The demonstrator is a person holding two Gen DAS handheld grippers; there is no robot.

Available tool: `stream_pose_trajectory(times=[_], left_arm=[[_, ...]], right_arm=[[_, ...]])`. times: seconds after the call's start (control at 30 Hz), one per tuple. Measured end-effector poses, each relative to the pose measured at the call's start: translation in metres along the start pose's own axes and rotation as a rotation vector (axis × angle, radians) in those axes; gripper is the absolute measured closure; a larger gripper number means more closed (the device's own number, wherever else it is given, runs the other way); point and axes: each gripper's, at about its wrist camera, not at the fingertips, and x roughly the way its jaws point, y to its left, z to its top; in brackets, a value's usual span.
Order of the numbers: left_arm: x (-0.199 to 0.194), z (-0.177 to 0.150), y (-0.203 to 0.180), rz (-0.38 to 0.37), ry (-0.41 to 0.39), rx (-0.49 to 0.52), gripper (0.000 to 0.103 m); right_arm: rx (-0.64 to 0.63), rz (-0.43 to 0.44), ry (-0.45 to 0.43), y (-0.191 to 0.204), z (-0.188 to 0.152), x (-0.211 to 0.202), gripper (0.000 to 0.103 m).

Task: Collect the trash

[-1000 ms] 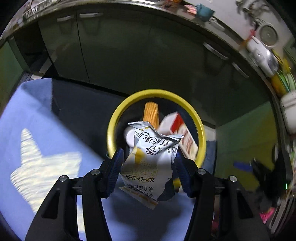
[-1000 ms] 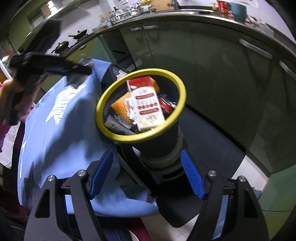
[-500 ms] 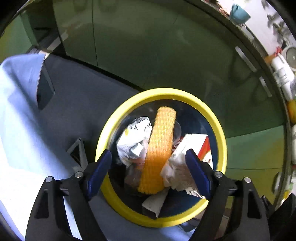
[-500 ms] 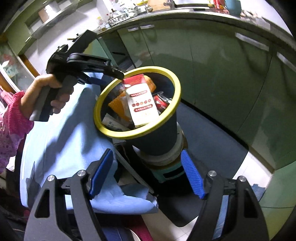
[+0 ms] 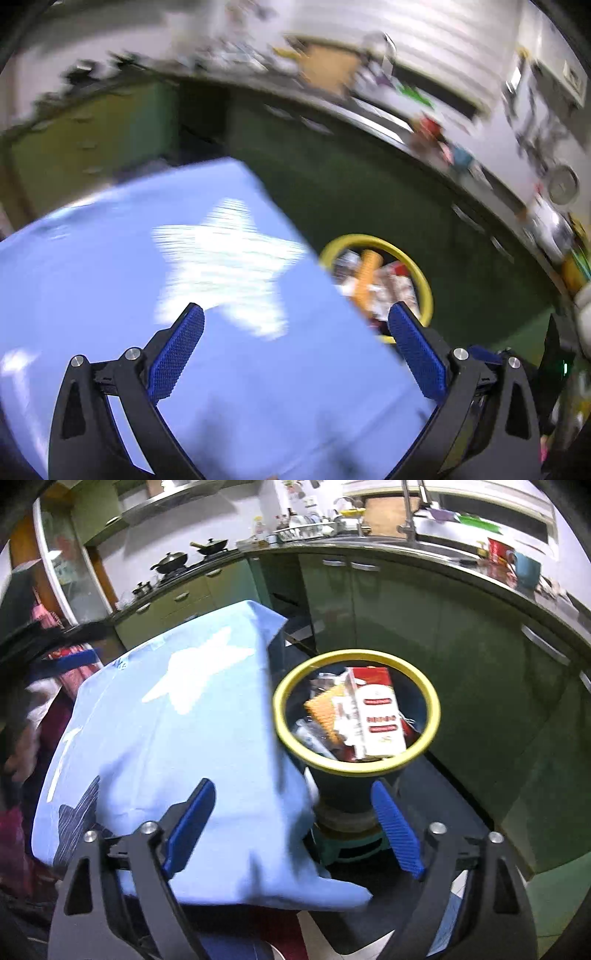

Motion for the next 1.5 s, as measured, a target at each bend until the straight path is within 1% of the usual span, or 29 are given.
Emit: stream_pose_trajectory(times=[0.03, 0.07, 0.1, 0.17, 0.23, 0.27, 0.33, 0.37, 0.5, 0.53, 0.6, 0.67, 0.77, 1.0, 1.1, 1.23, 1.5], left_arm=[[-0.023, -0.015, 0.016, 0.058, -0.048, -0.037, 0.005], [-0.039, -0.025, 0.028, 0.105, -0.073, -0.055, 0.005], [-0.057, -0.039, 0.041, 0.189, -0.101, -0.069, 0.005], [-0.087, -0.067, 0.063, 0.34, -0.137, -0.094, 0.005], [-0.109, -0.086, 0.081, 0.431, -0.137, -0.119, 0.005], [-0.117, -0.094, 0.086, 0.456, -0.139, -0.131, 0.005], [-0.147, -0.114, 0.098, 0.492, -0.178, -0.175, 0.005], [-0.162, -0.119, 0.107, 0.5, -0.2, -0.193, 0.005], [-0.207, -0.138, 0.112, 0.543, -0.294, -0.22, 0.005], [-0.214, -0.141, 0.112, 0.544, -0.305, -0.22, 0.005], [-0.228, -0.144, 0.11, 0.521, -0.321, -0.222, 0.005], [-0.234, -0.145, 0.105, 0.501, -0.329, -0.218, 0.005], [-0.235, -0.145, 0.096, 0.482, -0.317, -0.202, 0.005], [-0.241, -0.142, 0.081, 0.476, -0.325, -0.187, 0.005], [-0.245, -0.143, 0.079, 0.485, -0.334, -0.18, 0.005], [-0.246, -0.141, 0.077, 0.479, -0.337, -0.179, 0.005], [-0.238, -0.139, 0.073, 0.455, -0.312, -0.161, 0.005]], right_arm=[[-0.008, -0.007, -0.005, 0.006, 0.0, -0.001, 0.013], [-0.014, -0.016, -0.009, 0.011, 0.002, -0.002, 0.011], [-0.022, -0.034, -0.022, 0.017, 0.002, -0.005, 0.006], [-0.029, -0.041, -0.044, 0.026, 0.001, -0.012, 0.006], [-0.032, -0.048, -0.066, 0.036, 0.002, -0.022, 0.006], [-0.037, -0.059, -0.081, 0.04, 0.003, -0.027, 0.006], [-0.056, -0.073, -0.121, 0.051, 0.004, -0.043, 0.006], [-0.068, -0.072, -0.142, 0.057, 0.004, -0.053, 0.006], [-0.098, -0.065, -0.215, 0.074, 0.005, -0.091, 0.006], [-0.104, -0.066, -0.224, 0.076, 0.004, -0.098, 0.006], [-0.11, -0.077, -0.25, 0.079, 0.0, -0.112, 0.006], [-0.099, -0.087, -0.268, 0.078, -0.005, -0.12, 0.006], [-0.089, -0.101, -0.278, 0.076, -0.01, -0.126, 0.006], [-0.098, -0.114, -0.293, 0.078, -0.017, -0.129, 0.006], [-0.09, -0.115, -0.297, 0.076, -0.017, -0.128, 0.006], [-0.081, -0.115, -0.293, 0.074, -0.016, -0.125, 0.006], [-0.076, -0.109, -0.289, 0.073, -0.015, -0.121, 0.006]])
